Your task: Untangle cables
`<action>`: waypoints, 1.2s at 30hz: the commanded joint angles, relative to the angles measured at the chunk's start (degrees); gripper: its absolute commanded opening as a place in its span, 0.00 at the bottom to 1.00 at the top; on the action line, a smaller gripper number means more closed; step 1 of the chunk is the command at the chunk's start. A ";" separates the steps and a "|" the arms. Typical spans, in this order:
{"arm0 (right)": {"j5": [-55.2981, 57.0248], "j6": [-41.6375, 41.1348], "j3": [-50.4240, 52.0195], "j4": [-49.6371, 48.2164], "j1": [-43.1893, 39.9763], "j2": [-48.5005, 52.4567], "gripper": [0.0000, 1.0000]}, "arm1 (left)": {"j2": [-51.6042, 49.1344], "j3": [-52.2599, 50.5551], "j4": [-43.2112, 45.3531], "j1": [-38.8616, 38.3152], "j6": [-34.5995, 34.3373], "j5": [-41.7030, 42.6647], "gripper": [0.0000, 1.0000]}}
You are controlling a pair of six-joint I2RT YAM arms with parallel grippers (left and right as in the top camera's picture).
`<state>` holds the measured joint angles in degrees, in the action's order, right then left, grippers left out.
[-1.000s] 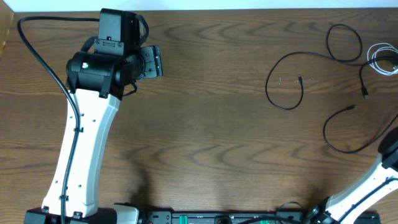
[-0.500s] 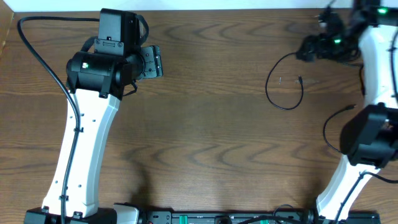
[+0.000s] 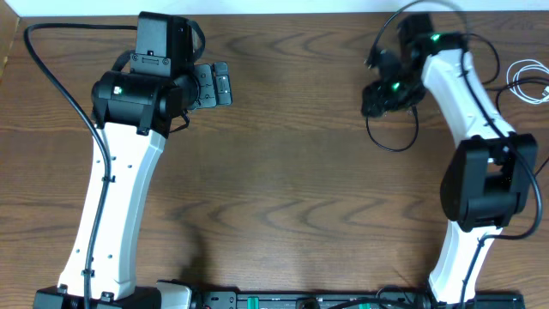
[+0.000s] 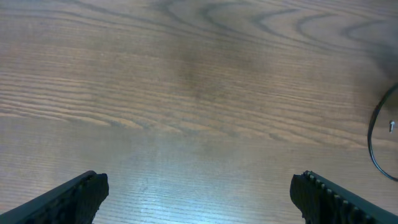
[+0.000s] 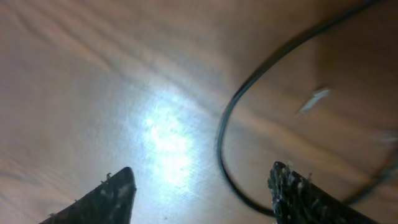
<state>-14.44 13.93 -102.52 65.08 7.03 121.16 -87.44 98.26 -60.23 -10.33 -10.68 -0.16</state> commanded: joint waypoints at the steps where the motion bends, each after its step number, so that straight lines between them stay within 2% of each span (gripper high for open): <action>1: 4.48 -1.62 5.86 -3.48 2.12 -1.16 0.63 | -0.33 -0.52 -0.15 0.17 -0.17 -0.31 0.98; 12: 8.11 -2.51 16.59 -13.64 3.28 -1.16 0.43 | -0.33 -0.52 -0.52 0.17 -0.17 -0.31 0.98; 21: 12.11 -2.54 22.01 -14.97 3.93 -1.16 0.21 | -0.33 -0.52 -0.55 0.17 -0.17 -0.31 0.98; 25: 17.57 -3.78 24.57 -15.72 4.07 -1.16 0.01 | -0.33 -0.52 -0.55 0.17 -0.17 -0.31 0.98; 30: 20.31 -12.07 24.57 -16.63 4.02 -1.55 0.01 | -0.33 -0.52 -0.55 0.17 -0.17 -0.31 0.98; 36: 6.19 -13.92 18.67 -14.91 0.46 -7.37 0.01 | -0.33 -0.52 -0.57 0.17 -0.15 -0.33 0.98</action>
<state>-1.34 2.92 -80.64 49.60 10.00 117.67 -87.44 98.24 -60.49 -10.33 -10.70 -0.16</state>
